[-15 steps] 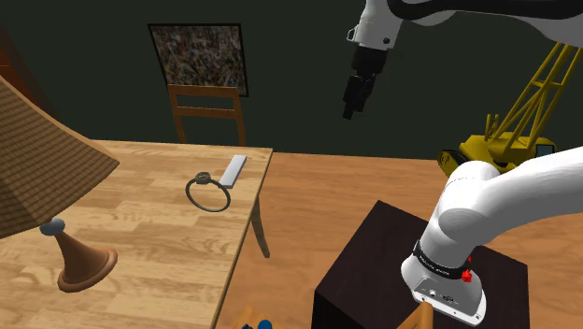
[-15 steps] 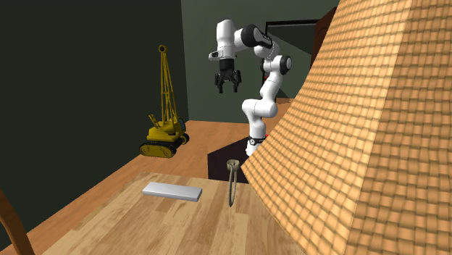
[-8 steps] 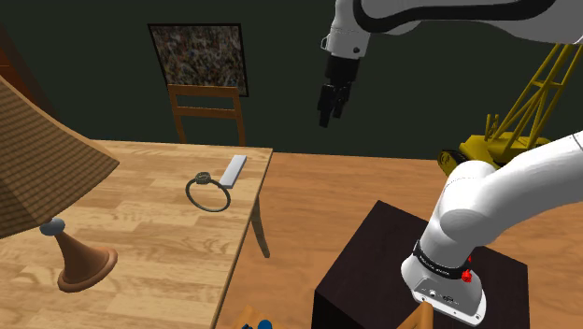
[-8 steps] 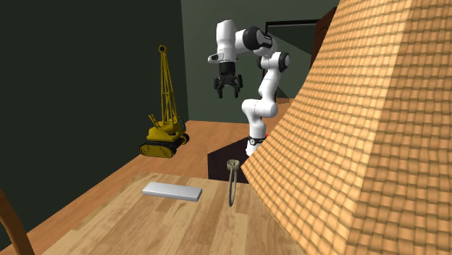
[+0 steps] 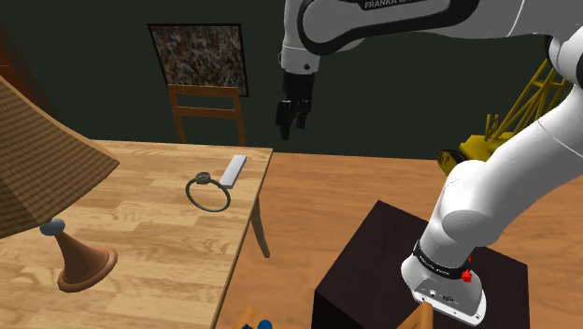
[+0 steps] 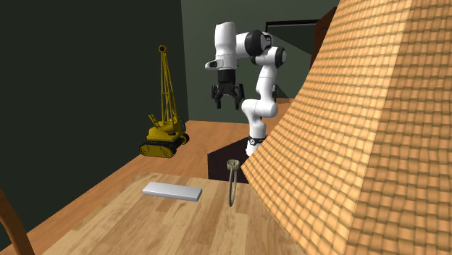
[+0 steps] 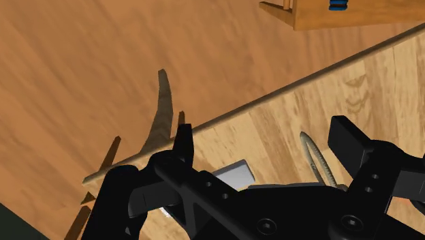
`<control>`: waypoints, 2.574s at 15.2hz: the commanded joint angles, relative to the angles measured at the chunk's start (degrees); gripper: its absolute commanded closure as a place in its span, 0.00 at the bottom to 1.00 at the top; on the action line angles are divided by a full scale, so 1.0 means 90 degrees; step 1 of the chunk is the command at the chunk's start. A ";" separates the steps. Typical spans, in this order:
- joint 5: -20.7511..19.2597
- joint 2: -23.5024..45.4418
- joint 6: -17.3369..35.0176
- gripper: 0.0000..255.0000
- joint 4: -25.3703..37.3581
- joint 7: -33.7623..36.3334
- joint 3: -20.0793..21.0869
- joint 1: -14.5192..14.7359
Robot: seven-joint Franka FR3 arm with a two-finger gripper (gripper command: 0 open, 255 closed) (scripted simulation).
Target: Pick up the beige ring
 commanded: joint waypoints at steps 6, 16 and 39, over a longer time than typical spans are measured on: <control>-0.0317 0.1633 0.0406 0.00 0.1134 0.0604 0.0600 0.0197; -0.1279 0.4189 0.0319 0.00 0.3471 0.1468 0.1073 0.0753; -0.1647 0.5169 0.0698 1.00 0.3946 0.1699 0.1072 0.1045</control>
